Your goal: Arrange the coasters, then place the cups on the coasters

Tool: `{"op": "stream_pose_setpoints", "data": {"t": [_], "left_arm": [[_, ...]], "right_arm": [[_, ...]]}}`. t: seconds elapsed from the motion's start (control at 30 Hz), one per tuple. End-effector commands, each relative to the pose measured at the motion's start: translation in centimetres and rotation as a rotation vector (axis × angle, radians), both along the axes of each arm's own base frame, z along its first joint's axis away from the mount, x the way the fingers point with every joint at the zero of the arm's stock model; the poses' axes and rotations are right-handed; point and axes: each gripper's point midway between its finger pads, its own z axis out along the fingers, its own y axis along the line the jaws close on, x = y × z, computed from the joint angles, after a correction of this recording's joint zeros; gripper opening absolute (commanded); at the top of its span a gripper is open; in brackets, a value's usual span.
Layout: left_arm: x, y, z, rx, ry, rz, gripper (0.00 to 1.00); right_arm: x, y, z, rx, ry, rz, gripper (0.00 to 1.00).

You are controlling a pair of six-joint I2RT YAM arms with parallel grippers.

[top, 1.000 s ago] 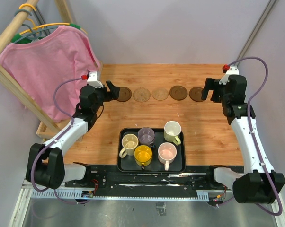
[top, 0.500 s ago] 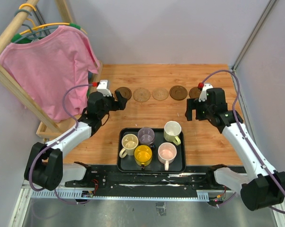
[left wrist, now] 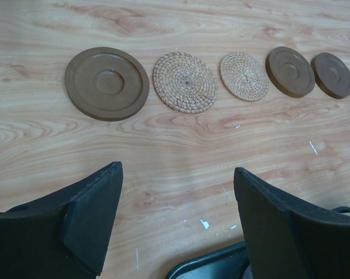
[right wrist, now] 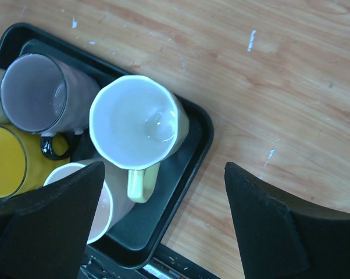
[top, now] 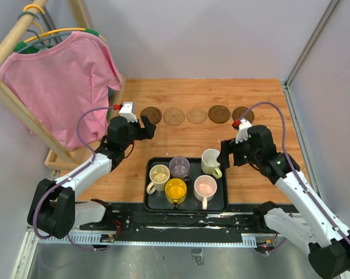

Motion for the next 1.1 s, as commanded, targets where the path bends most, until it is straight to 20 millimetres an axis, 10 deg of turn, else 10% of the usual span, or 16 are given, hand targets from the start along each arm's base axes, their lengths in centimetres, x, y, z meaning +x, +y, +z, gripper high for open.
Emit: {"op": "stream_pose_setpoints", "data": {"t": [0.0,1.07], "left_arm": [[-0.1,-0.1,0.6,-0.002,-0.034,0.008,0.81],[-1.2,-0.4,-1.2,-0.007,0.003,0.007,0.81]], "right_arm": [[-2.2,0.9,-1.1,0.028,0.053,0.037,0.83],[-2.9,2.1,-6.6,-0.092,0.140,0.033,0.60]]}}
